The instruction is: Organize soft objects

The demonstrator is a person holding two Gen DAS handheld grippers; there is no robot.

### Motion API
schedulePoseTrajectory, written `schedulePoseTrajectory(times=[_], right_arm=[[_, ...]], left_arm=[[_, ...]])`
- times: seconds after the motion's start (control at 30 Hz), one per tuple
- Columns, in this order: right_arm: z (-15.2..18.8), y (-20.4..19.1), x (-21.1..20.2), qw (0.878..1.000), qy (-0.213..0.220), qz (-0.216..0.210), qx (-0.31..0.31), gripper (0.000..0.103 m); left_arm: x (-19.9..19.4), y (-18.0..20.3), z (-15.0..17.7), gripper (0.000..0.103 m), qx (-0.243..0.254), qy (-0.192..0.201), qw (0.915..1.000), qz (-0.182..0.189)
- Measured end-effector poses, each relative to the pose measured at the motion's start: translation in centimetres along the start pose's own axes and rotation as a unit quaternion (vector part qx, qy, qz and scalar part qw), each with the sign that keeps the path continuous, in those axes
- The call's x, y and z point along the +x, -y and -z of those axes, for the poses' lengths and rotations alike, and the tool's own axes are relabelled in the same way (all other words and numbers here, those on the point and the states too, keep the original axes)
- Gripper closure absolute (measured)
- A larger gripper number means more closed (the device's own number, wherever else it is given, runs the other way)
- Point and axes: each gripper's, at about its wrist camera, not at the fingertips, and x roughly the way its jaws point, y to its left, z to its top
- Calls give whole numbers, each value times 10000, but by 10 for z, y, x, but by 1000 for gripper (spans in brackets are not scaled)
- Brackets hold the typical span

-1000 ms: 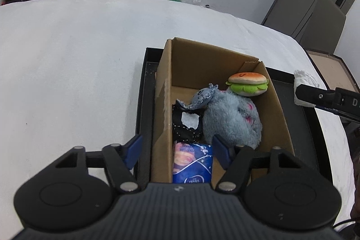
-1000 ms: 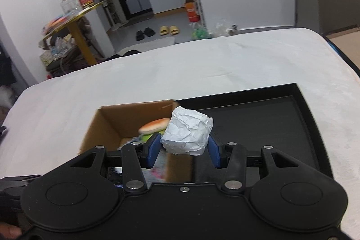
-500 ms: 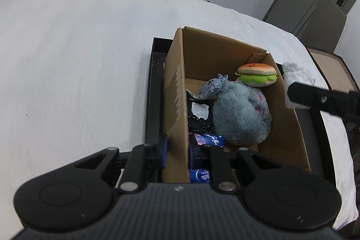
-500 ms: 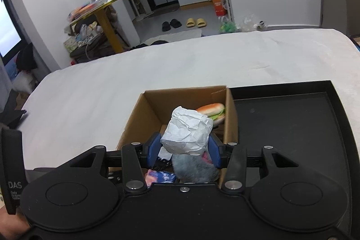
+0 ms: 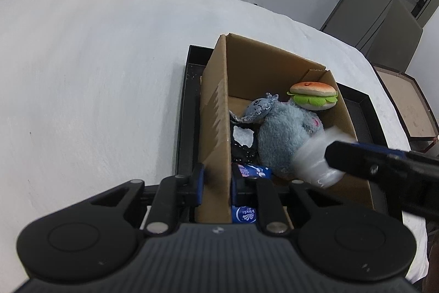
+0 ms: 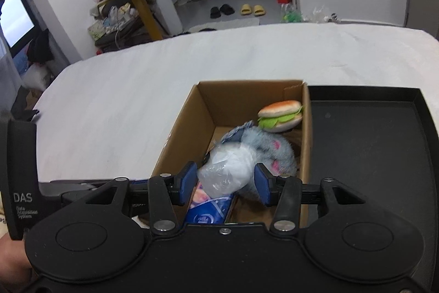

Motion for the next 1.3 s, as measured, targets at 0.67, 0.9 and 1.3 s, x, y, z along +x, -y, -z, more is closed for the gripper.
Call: schedulePoseTrajectory(times=[0.67,0.9,1.3], right_arm=[[6,24,-7,9991,-71,145,393,37],[1,35,-23,9982,-382,153,445,23],[-3,57,-88,9985,-263,152,461,1]], left_arm=[[-5,5,-3,81,35,-115,9999,-102],[-33,18,-16,41,224,-308,9989,-291],[-100,40,-21,14,364,-276,9984,-329]])
